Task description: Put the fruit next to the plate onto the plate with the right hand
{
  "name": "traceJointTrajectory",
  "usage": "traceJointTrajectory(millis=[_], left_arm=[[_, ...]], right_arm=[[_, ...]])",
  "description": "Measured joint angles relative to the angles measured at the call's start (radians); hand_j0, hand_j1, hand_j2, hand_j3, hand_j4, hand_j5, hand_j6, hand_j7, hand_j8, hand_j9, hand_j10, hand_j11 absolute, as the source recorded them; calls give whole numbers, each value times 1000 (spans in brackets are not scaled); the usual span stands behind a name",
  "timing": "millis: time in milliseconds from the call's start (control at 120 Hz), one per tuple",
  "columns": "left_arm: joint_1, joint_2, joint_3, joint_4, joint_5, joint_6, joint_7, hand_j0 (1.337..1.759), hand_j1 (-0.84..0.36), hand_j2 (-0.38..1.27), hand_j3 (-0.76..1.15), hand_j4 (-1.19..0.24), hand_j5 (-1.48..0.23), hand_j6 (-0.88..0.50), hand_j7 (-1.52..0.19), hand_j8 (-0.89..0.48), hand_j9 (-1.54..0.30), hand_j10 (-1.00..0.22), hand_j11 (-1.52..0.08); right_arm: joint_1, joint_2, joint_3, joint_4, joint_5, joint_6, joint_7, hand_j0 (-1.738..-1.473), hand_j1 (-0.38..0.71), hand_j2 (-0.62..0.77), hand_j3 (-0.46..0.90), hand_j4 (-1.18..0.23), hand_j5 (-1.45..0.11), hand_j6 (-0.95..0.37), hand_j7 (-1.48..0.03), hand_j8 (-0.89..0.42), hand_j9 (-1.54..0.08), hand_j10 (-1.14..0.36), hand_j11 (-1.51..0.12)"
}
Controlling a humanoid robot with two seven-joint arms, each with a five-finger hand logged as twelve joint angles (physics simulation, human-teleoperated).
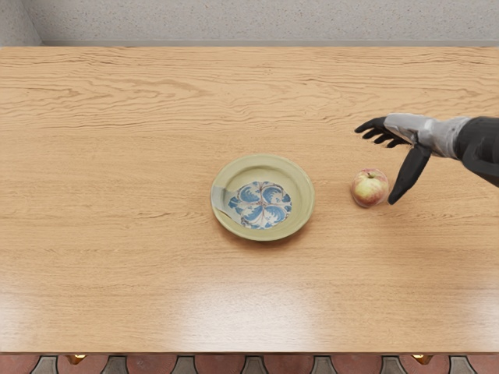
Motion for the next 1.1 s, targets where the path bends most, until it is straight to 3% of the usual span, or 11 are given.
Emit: traceJointTrajectory(millis=[83,292,592,758,1100], left_arm=[[0,0,0,0,0,0,0,1658,337,2,0,-10,-13,-10,-13,-10,-13,-10,-13],[0,0,0,0,0,0,0,1658,337,2,0,-10,-13,-10,-13,-10,-13,-10,-13],[0,0,0,0,0,0,0,1658,337,2,0,-10,-13,-10,-13,-10,-13,-10,-13],[0,0,0,0,0,0,0,1658,337,2,0,-10,-13,-10,-13,-10,-13,-10,-13],[0,0,0,0,0,0,0,1658,337,2,0,-10,-13,-10,-13,-10,-13,-10,-13]], right_arm=[[0,-26,-18,11,-20,-54,0,-1658,-145,-32,0,-178,-225,-180,-224,-178,-224,-177,-224],[-1,97,-128,18,-126,-268,0,-1658,-123,-35,0,-195,-248,-197,-247,-196,-248,-194,-247],[-12,156,-273,19,-199,-513,0,-1658,-114,-36,0,-202,-258,-204,-257,-203,-258,-202,-258],[-35,171,-303,18,-225,-559,0,-1658,-109,-37,0,-206,-263,-208,-263,-207,-263,-205,-263],[-60,204,-311,-40,-229,-570,0,-1658,35,-61,0,-325,-419,-327,-419,-326,-419,-325,-419]])
